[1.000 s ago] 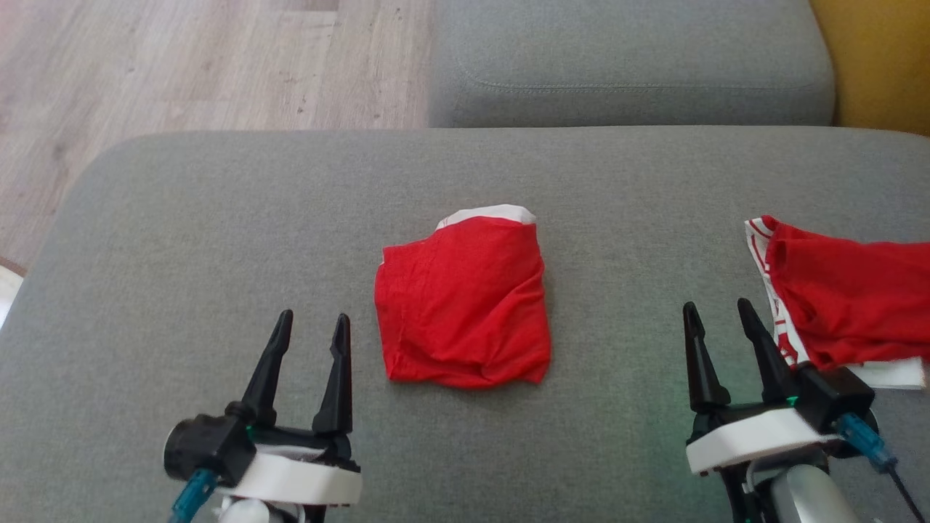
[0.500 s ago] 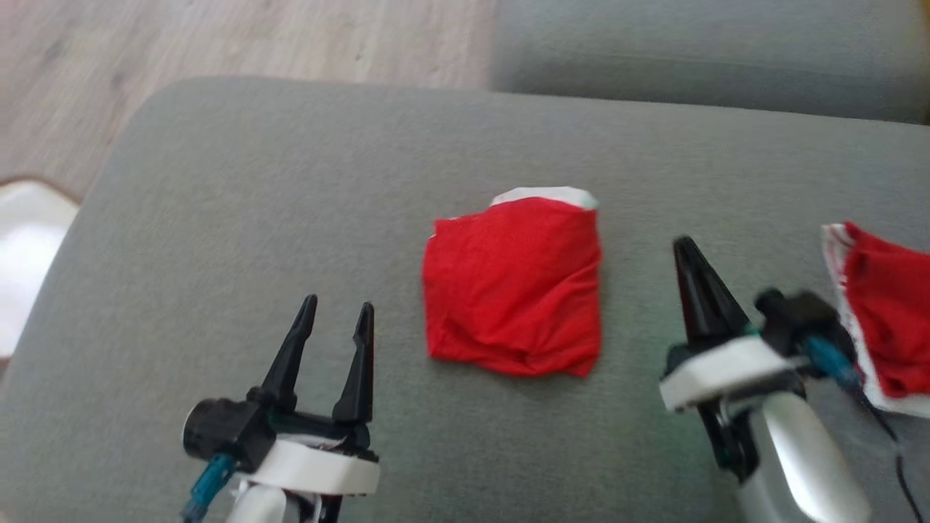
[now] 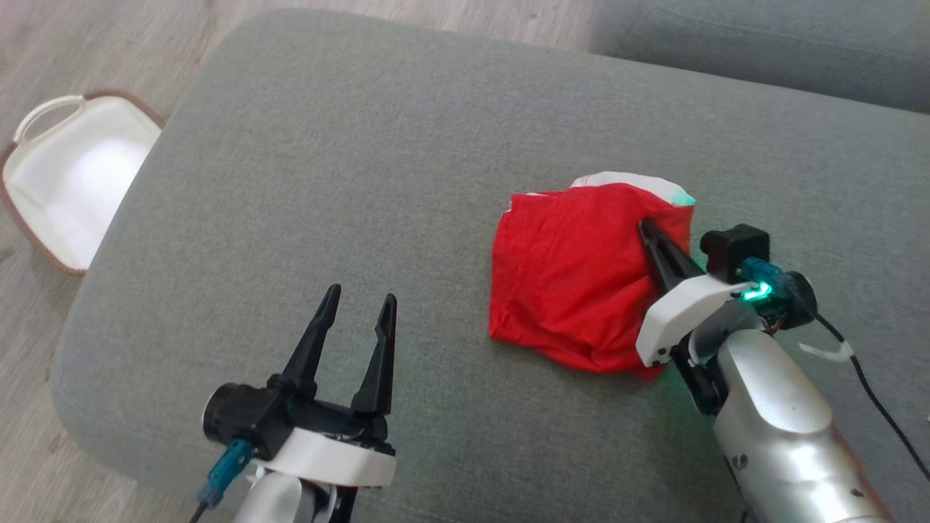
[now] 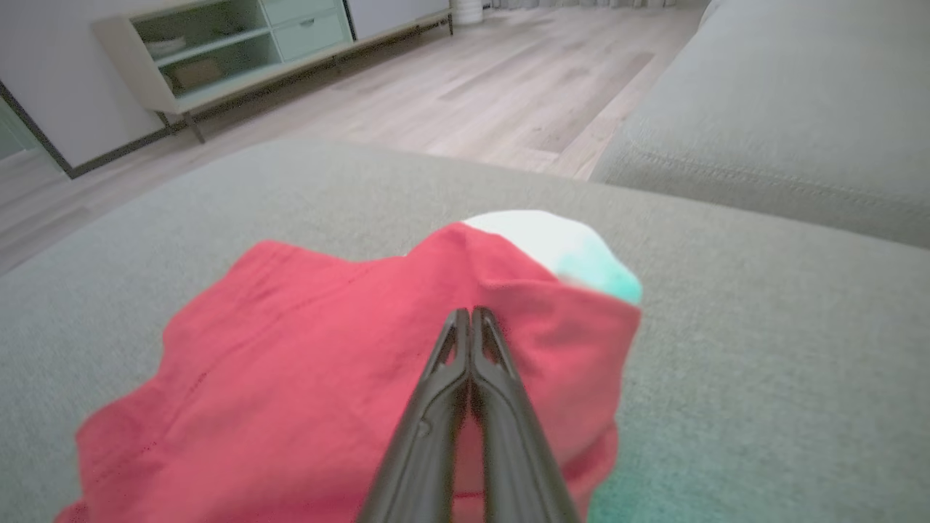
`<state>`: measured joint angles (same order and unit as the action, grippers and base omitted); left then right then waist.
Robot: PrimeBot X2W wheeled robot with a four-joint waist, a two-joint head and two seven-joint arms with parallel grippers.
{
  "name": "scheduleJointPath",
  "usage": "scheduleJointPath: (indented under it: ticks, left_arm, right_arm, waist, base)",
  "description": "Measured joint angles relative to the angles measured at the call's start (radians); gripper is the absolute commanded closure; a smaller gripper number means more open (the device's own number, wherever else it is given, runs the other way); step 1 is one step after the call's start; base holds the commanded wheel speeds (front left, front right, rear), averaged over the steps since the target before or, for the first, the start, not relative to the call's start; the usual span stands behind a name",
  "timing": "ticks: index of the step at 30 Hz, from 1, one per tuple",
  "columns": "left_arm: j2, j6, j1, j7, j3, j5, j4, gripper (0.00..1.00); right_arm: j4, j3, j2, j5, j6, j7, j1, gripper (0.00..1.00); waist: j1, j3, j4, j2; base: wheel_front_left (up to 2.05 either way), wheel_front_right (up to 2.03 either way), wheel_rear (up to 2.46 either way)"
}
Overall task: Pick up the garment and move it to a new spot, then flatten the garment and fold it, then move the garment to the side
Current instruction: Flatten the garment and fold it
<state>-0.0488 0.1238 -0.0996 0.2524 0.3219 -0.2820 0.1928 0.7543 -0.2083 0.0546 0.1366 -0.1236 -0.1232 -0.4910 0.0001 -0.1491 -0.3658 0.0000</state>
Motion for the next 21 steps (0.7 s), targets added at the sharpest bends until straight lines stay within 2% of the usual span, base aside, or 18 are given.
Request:
scheduleJointPath:
  ticks: [5,10,16,21]
  left_arm:
    - [0.000,0.001,-0.005,0.000,0.001,0.000,0.000,0.00]
    - [0.000,0.001,-0.020,0.000,0.003,-0.009,0.006,0.00]
    - [0.000,0.001,-0.021,0.000,0.010,-0.012,0.015,0.00]
    - [0.000,0.001,-0.021,0.000,0.025,-0.028,0.015,0.00]
  right_arm:
    - [0.130,-0.062,0.004,-0.003,0.000,0.018,-0.048,1.00]
    - [0.189,-0.173,0.005,0.036,0.000,0.017,-0.071,1.00]
    - [0.193,-0.171,0.007,0.061,0.000,-0.058,-0.118,1.00]
    - [0.214,-0.165,0.007,0.065,0.000,-0.045,-0.170,1.00]
  waist:
    - [0.0000,-0.019,-0.017,0.0000]
    - [-0.0001,-0.022,-0.015,0.0000]
    - [-0.0001,-0.010,-0.013,0.0000]
    - [-0.0002,-0.015,-0.030,0.0000]
  base:
    - [0.00,0.00,0.00]
    - [0.00,0.00,0.00]
    - [0.00,0.00,0.00]
    - [0.00,0.00,0.00]
